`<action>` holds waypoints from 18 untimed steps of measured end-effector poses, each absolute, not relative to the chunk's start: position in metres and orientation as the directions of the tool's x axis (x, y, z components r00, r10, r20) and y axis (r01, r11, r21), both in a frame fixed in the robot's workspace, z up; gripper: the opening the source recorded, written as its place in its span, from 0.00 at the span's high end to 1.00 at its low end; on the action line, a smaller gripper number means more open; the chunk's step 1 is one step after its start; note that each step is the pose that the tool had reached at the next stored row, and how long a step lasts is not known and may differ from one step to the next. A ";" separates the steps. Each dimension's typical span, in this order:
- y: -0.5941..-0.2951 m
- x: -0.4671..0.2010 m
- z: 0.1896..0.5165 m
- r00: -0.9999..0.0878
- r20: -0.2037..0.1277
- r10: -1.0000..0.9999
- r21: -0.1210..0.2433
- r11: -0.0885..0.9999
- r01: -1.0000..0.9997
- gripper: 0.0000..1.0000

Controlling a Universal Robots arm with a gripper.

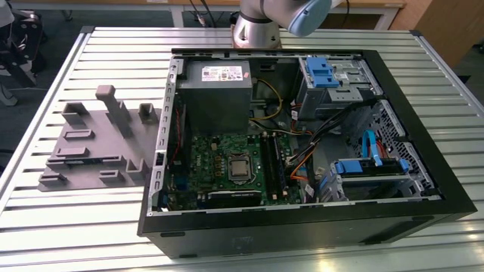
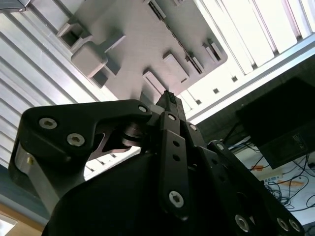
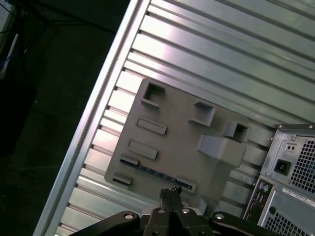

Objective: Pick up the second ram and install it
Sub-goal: 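Pick up the second ram and move it above second insertion slot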

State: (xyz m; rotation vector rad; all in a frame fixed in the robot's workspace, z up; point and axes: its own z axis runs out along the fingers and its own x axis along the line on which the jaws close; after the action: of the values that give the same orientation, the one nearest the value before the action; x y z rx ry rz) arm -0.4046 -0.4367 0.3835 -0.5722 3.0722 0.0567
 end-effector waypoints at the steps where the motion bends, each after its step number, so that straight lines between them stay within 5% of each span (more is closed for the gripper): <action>1: -0.437 -0.405 0.384 -0.931 -0.022 -0.363 0.033 0.931 -0.364 0.89; 18: -0.437 -0.405 0.383 -0.862 -0.022 -0.507 0.033 0.861 -0.507 0.89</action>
State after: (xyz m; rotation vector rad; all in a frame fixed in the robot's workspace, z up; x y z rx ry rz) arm -0.4047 -0.4367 0.3834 -0.8226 3.0180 0.0583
